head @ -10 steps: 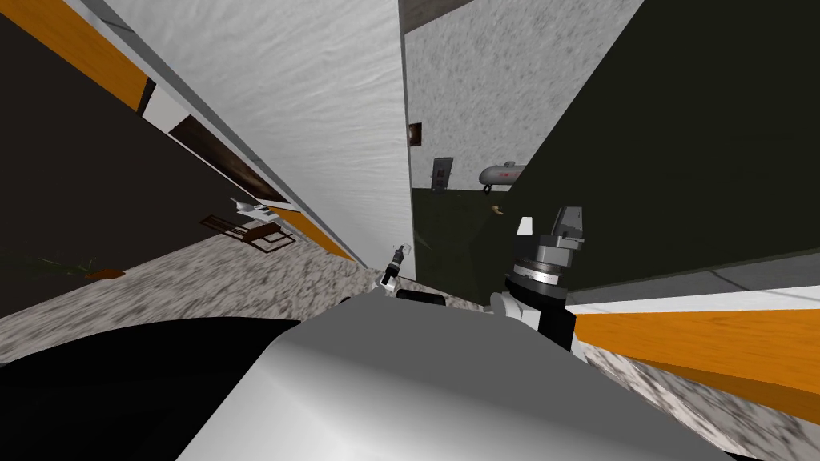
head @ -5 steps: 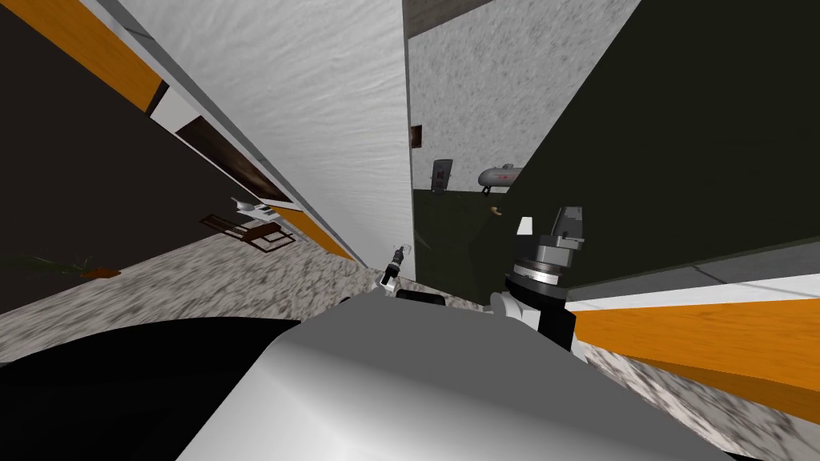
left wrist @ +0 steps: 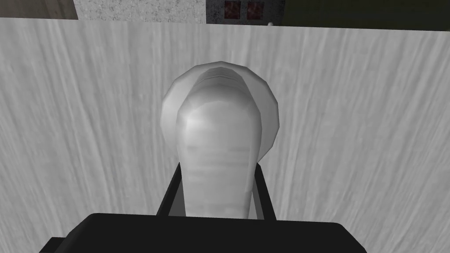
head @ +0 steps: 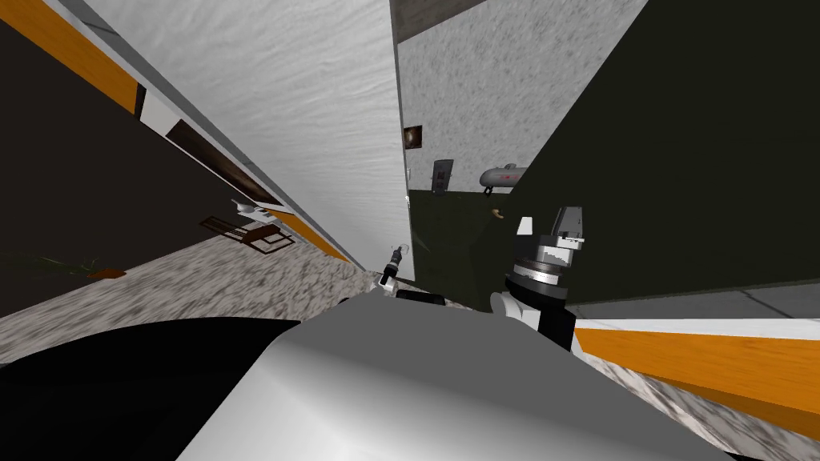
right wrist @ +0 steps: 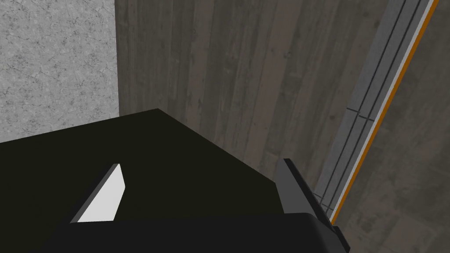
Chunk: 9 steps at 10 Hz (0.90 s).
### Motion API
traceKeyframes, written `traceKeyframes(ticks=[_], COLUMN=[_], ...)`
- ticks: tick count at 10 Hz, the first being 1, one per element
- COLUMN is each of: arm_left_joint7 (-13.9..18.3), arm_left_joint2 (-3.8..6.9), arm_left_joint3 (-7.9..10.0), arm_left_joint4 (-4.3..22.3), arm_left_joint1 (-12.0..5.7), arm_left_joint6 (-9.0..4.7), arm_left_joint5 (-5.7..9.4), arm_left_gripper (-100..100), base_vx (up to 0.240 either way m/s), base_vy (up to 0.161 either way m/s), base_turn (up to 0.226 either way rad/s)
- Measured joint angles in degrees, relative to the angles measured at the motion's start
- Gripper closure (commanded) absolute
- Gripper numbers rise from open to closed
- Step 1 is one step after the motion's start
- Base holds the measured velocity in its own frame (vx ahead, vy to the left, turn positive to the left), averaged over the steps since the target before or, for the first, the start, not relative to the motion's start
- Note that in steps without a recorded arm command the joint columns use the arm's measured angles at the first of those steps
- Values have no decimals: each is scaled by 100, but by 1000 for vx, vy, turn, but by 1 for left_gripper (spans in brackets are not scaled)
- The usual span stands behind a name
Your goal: Push the door open
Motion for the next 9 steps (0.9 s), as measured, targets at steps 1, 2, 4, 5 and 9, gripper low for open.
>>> traceKeyframes(ticks=[1, 2, 4, 5, 9], arm_left_joint7=[-6, -19, -55, -93, -167], arm_left_joint2=[31, 49, 78, 73, 112], arm_left_joint3=[58, 103, 188, 236, 447], arm_left_joint4=[152, 119, 18, -118, -117], arm_left_joint1=[-81, -43, 12, 85, 95], arm_left_joint6=[-68, -66, -52, 24, 74], arm_left_joint5=[34, 58, 101, 122, 234], arm_left_gripper=[100, 100, 100, 100, 100], base_vx=[193, 192, 134, 165, 138], base_vy=[-78, -80, -85, -85, -78], base_turn=[35, 56, 51, 59, 61])
